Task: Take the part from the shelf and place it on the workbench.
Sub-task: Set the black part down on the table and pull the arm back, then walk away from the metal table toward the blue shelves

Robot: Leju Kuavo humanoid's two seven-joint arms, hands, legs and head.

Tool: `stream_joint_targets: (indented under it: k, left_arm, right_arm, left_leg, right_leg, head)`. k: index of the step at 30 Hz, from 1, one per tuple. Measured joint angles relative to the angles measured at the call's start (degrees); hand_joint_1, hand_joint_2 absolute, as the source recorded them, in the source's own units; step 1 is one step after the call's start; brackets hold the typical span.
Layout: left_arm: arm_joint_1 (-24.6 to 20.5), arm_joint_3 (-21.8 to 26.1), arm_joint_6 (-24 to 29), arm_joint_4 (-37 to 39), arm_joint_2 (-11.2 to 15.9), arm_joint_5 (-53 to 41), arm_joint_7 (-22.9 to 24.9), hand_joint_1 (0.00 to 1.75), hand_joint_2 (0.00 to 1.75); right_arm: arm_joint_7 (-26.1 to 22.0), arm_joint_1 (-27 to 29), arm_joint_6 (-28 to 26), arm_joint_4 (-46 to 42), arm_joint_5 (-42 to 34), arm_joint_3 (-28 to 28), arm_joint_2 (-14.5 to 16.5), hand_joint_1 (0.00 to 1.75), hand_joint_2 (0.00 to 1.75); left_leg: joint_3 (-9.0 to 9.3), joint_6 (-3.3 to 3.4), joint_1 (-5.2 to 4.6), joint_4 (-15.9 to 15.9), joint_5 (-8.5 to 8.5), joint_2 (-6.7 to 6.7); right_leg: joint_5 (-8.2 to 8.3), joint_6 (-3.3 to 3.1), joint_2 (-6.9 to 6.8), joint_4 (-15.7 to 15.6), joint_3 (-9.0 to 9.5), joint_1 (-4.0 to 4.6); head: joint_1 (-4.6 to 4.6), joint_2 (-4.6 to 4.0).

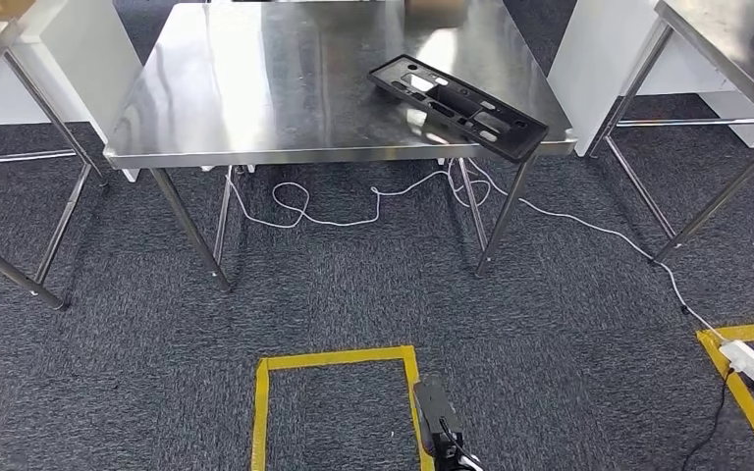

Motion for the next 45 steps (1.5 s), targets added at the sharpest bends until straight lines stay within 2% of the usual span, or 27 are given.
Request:
stream_joint_targets:
  k: [2, 3, 5, 6, 7, 8, 10, 12, 14, 16, 17, 18, 20, 21, 22, 24, 26, 28, 29, 32, 34, 36, 38, 39, 41, 43, 45]
  left_arm:
    - [0.01, -0.38, 0.30, 0.00, 0.03, -0.50, 0.47, 0.00, 0.00]
    - [0.04, -0.64, 0.24, 0.00, 0.04, -0.69, 0.58, 0.00, 0.00]
    - [0.05, -1.13, -0.12, 0.00, 0.06, -1.03, 0.57, 0.00, 0.00]
    - [0.05, -1.28, -0.31, 0.00, 0.07, -1.14, 0.54, 0.00, 0.00]
    - [0.05, -1.37, -0.45, 0.01, 0.06, -1.23, 0.52, 0.00, 0.00]
    - [0.05, -1.44, -0.55, 0.01, 0.04, -1.33, 0.50, 0.00, 0.00]
    - [0.04, -1.67, -0.60, 0.02, 0.00, -1.65, 0.53, 0.00, 0.00]
    - [0.03, -2.19, -0.57, 0.02, -0.07, -2.20, 0.68, 0.00, 0.00]
    - [0.00, -2.69, -0.54, 0.02, -0.12, -2.64, 0.84, 0.00, 0.00]
    - [0.15, -2.93, -0.50, 0.02, -0.12, -2.84, 0.93, 0.00, 0.00]
    - [0.26, -3.03, -0.48, 0.02, -0.12, -2.93, 0.98, 0.00, 0.00]
    - [0.41, -3.11, -0.45, 0.02, -0.12, -3.00, 1.02, 0.00, 0.00]
    - [0.54, -3.30, -0.43, 0.02, -0.14, -3.08, 1.05, 0.00, 0.00]
    - [0.57, -3.38, -0.43, 0.02, -0.14, -3.09, 1.05, 0.00, 0.00]
    - [0.57, -3.49, -0.43, 0.02, -0.15, -3.10, 1.05, 0.00, 0.00]
    - [0.56, -3.70, -0.42, 0.02, -0.14, -3.11, 1.05, 0.00, 0.00]
    - [0.53, -3.81, -0.41, 0.02, -0.13, -3.11, 1.05, 0.00, 0.00]
    - [0.40, -3.86, -0.41, 0.02, -0.13, -3.11, 1.05, 0.00, 0.00]
    - [0.34, -3.88, -0.41, 0.02, -0.13, -3.12, 1.05, 0.00, 0.00]
    - [0.23, -3.92, -0.41, 0.02, -0.13, -3.12, 1.05, 0.00, 0.00]
    - [0.10, -3.92, -0.41, 0.02, -0.14, -3.11, 1.05, 0.00, 0.00]
    - [0.11, -3.92, -0.41, 0.02, -0.15, -3.14, 1.08, 0.00, 0.00]
    - [0.15, -3.92, -0.41, 0.02, -0.15, -3.23, 1.11, 0.00, 0.00]
    - [0.14, -3.94, -0.41, 0.03, -0.15, -3.39, 1.13, 0.00, 0.00]
    - [0.13, -4.13, -0.38, 0.03, -0.19, -3.99, 1.22, 0.00, 0.00]
    - [0.13, -4.52, -0.20, 0.03, -0.25, -4.68, 1.39, 0.00, 0.00]
    - [0.09, -4.94, 0.10, 0.02, -0.28, -5.19, 1.57, 0.00, 0.00]
  right_arm:
    - [0.52, -0.01, 0.14, 1.86, 0.50, -0.13, 0.21, 0.00, 0.00]
    - [0.79, 0.01, 0.30, 2.57, 0.60, -0.23, 0.30, 0.00, 0.00]
    - [1.22, 0.04, 0.60, 3.63, 0.74, -0.39, 0.53, 0.00, 0.00]
    - [1.40, 0.06, 0.66, 4.05, 0.78, -0.45, 0.67, 0.00, 0.00]
    - [1.60, 0.09, 0.67, 4.40, 0.86, -0.47, 0.83, 0.00, 0.00]
    - [1.78, 0.12, 0.68, 4.70, 1.02, -0.48, 1.05, 0.00, 0.00]
    - [2.25, 0.10, 0.63, 5.10, 1.82, -0.47, 1.48, 0.00, 0.00]
    - [2.72, -0.01, 0.28, 5.32, 3.15, -0.31, 2.07, 0.00, 0.00]
    - [2.99, -0.02, -0.20, 5.49, 4.17, 0.04, 2.76, 0.00, 0.00]
    - [3.11, 0.13, -0.43, 5.80, 4.51, 0.30, 3.28, 0.00, 0.00]
    - [3.20, 0.22, -0.47, 5.95, 4.55, 0.37, 3.46, 0.00, 0.00]
    - [3.27, 0.27, -0.49, 6.09, 4.57, 0.42, 3.61, 0.00, 0.00]
    - [3.35, 0.31, -0.51, 6.24, 4.59, 0.51, 3.87, 0.00, 0.00]
    - [3.36, 0.33, -0.51, 6.31, 4.61, 0.53, 3.94, 0.00, 0.00]
    - [3.38, 0.35, -0.50, 6.39, 4.61, 0.54, 3.97, 0.00, 0.00]
    - [3.44, 0.39, -0.50, 6.55, 4.61, 0.54, 3.94, 0.00, 0.00]
    - [3.48, 0.40, -0.50, 6.67, 4.61, 0.55, 3.96, 0.00, 0.00]
    - [3.49, 0.32, -0.50, 6.73, 4.61, 0.56, 3.99, 0.00, 0.00]
    - [3.49, 0.26, -0.50, 6.75, 4.61, 0.56, 4.01, 0.00, 0.00]
    - [3.49, 0.20, -0.50, 6.84, 4.61, 0.56, 4.04, 0.00, 0.00]
    - [3.51, 0.21, -0.57, 6.91, 4.63, 0.56, 3.99, 0.00, 0.00]
    - [3.70, 0.28, -1.18, 6.97, 4.77, 0.56, 3.91, 0.00, 0.00]
    - [4.19, 0.42, -2.41, 7.05, 4.93, 0.56, 3.88, 0.00, 0.00]
    - [4.53, 0.51, -3.04, 7.10, 5.10, 0.56, 3.91, 0.00, 0.00]
    - [5.31, 0.61, -4.40, 7.21, 5.97, 0.72, 4.06, 0.00, 0.00]
    - [5.43, 0.88, -6.39, 7.26, 7.05, 1.25, 4.41, 0.00, 0.00]
    - [4.35, 1.44, -9.15, 7.26, 7.23, 1.72, 4.76, 0.00, 0.00]
  left_leg:
    - [-1.20, 1.31, -0.05, -0.65, 1.01, 0.31]
    - [-2.00, 1.83, -0.07, -0.83, 1.76, 0.46]
    - [-3.74, 2.32, -0.37, -0.81, 3.21, 0.60]
    - [-4.63, 2.39, -0.48, -0.78, 3.99, 0.66]
    - [-5.58, 2.36, -0.56, -0.73, 4.81, 0.73]
    - [-6.54, 2.24, -0.60, -0.68, 5.62, 0.79]
    - [-8.39, 1.82, -0.63, -0.59, 7.26, 0.84]
    - [-9.59, 1.18, -0.82, -0.45, 8.70, 0.86]
    - [-9.89, 0.48, -0.94, -0.76, 10.00, 0.95]
    - [-10.07, -0.26, -0.63, -1.27, 10.65, 0.98]
    - [-10.41, -0.58, -0.44, -0.67, 9.25, 0.92]
    - [-10.90, -0.84, -0.30, 1.00, 6.63, 0.85]
    - [-11.98, -1.29, -0.19, 7.68, -0.53, 0.75]
    - [-12.33, -1.51, -0.16, 11.49, -2.64, 0.73]
    - [-12.36, -1.70, -0.11, 14.59, -3.17, 0.72]
    - [-10.28, -1.87, 0.05, 15.73, -0.64, 0.74]
    - [-5.05, -1.74, 0.11, 10.00, 1.50, 0.70]
    - [-0.68, -1.24, -0.06, 3.64, 0.92, 0.56]
    - [0.18, -0.98, -0.25, 2.02, 0.47, 0.50]
    - [-0.04, 0.08, -0.23, -0.24, 0.67, 0.61]
    - [-0.88, 1.29, -0.10, -1.42, 1.46, 0.76]
    - [-2.48, 1.96, -0.40, -1.29, 2.71, 0.85]
    - [-3.99, 1.87, -0.52, -1.20, 3.90, 0.96]
    - [-4.75, 1.71, -0.49, -1.11, 4.48, 1.01]
    - [-6.28, 1.13, -0.44, -0.70, 5.59, 1.04]
    - [-7.22, 0.31, -0.53, -0.34, 6.63, 1.00]
    - [-7.36, -0.33, -0.57, -0.38, 7.59, 0.96]
  right_leg:
    - [-1.66, 0.11, 0.21, 1.69, -1.21, -0.03]
    - [-3.89, -0.24, 0.34, 3.89, -2.09, -0.02]
    - [-9.20, -1.06, 0.56, 10.66, -3.91, -0.12]
    - [-10.79, -1.05, 0.62, 14.02, -4.40, -0.17]
    - [-11.18, -0.71, 0.68, 16.27, -4.25, -0.22]
    - [-10.43, -0.13, 0.71, 16.75, -3.22, -0.22]
    - [-7.99, 0.74, 0.74, 11.83, 1.79, -0.22]
    - [-8.27, 0.39, 0.83, 2.48, 8.51, 0.05]
    - [-9.56, -0.46, 1.02, -2.88, 11.41, 0.42]
    - [-8.87, -1.46, 1.02, -3.33, 10.57, 0.08]
    - [-8.17, -2.15, 0.97, -3.33, 10.02, -0.13]
    - [-7.38, -2.74, 0.92, -3.36, 9.35, -0.37]
    - [-6.00, -3.43, 0.87, -3.26, 8.16, -0.27]
    - [-5.45, -3.45, 0.82, -3.18, 7.62, -0.17]
    - [-4.96, -3.36, 0.76, -3.05, 7.05, -0.08]
    - [-4.27, -3.08, 0.66, -2.47, 5.70, -0.02]
    - [-3.98, -2.86, 0.65, -1.43, 4.40, 0.06]
    - [-3.71, -2.40, 0.63, -0.48, 3.47, 0.29]
    - [-3.44, -1.99, 0.61, -0.23, 3.10, 0.37]
    - [-3.53, -0.77, 0.64, 0.66, 1.79, 0.42]
    - [-6.91, -1.07, 0.81, 4.64, -0.29, 0.35]
    - [-10.88, -1.41, 0.97, 11.39, -2.47, 0.00]
    - [-11.30, -0.62, 0.98, 15.03, -2.49, -0.38]
    - [-10.10, 0.09, 0.98, 14.17, -1.25, -0.55]
    - [-7.79, 1.21, 0.97, 7.13, 3.68, -0.98]
    - [-7.61, 1.01, 1.12, 0.42, 7.73, -0.72]
    - [-7.81, 0.15, 1.27, -1.12, 8.18, -0.25]
  head:
    - [0.21, 0.01]
    - [0.39, 0.01]
    - [0.73, 0.00]
    - [0.78, 0.00]
    - [0.80, 0.00]
    - [0.84, 0.00]
    - [0.85, 0.00]
    - [0.85, 0.00]
    - [0.78, 0.00]
    - [0.64, 0.01]
    - [0.58, 0.01]
    - [0.44, 0.01]
    - [0.25, 0.00]
    - [0.19, 0.00]
    - [0.19, 0.00]
    - [0.17, 0.00]
    - [0.13, 0.00]
    - [0.20, 0.00]
    - [0.21, 0.00]
    - [0.26, 0.00]
    - [0.61, 0.00]
    - [0.96, 0.00]
    - [1.02, 0.00]
    - [1.04, 0.00]
    - [1.08, 0.00]
    - [1.03, 0.01]
    - [0.92, 0.01]
